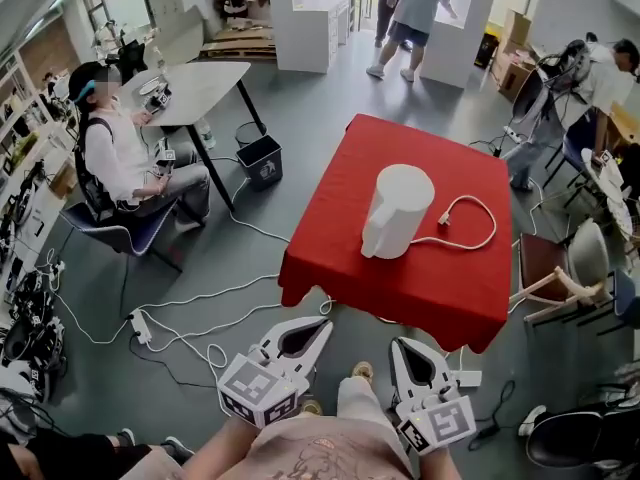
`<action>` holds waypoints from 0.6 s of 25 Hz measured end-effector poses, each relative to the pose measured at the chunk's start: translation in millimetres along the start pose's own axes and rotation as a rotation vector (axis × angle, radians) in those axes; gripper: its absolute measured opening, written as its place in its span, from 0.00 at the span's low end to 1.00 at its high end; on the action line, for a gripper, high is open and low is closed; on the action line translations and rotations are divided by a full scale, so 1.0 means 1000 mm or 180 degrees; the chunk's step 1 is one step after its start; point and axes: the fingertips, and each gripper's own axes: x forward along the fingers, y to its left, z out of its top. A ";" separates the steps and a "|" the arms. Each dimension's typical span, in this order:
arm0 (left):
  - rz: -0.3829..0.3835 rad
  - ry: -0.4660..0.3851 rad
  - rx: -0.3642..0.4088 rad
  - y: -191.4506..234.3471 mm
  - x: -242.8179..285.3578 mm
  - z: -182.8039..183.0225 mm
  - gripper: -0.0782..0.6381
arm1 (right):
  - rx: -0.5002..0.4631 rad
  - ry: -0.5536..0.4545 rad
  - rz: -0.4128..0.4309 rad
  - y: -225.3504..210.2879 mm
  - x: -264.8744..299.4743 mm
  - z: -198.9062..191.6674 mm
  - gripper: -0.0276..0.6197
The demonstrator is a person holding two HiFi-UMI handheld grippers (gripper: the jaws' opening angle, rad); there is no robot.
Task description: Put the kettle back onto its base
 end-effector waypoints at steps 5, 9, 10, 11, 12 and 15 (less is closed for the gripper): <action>-0.0188 -0.0045 0.0014 -0.030 -0.020 0.003 0.09 | 0.0018 -0.0035 -0.0090 0.031 -0.034 0.004 0.05; -0.0263 -0.0114 0.0049 -0.059 -0.031 0.009 0.09 | -0.0032 -0.0031 -0.0067 0.046 -0.062 0.010 0.05; -0.0276 -0.0127 0.0065 -0.066 -0.033 0.009 0.09 | -0.0048 -0.0020 -0.0055 0.049 -0.068 0.010 0.05; -0.0288 -0.0140 0.0067 -0.073 -0.034 0.009 0.09 | -0.0063 -0.0013 -0.0047 0.051 -0.074 0.010 0.05; -0.0297 -0.0149 0.0062 -0.080 -0.036 0.008 0.09 | -0.0073 -0.0009 -0.0042 0.052 -0.081 0.009 0.05; -0.0307 -0.0140 0.0038 -0.100 -0.042 0.005 0.09 | -0.0084 -0.0011 -0.0036 0.056 -0.098 0.007 0.05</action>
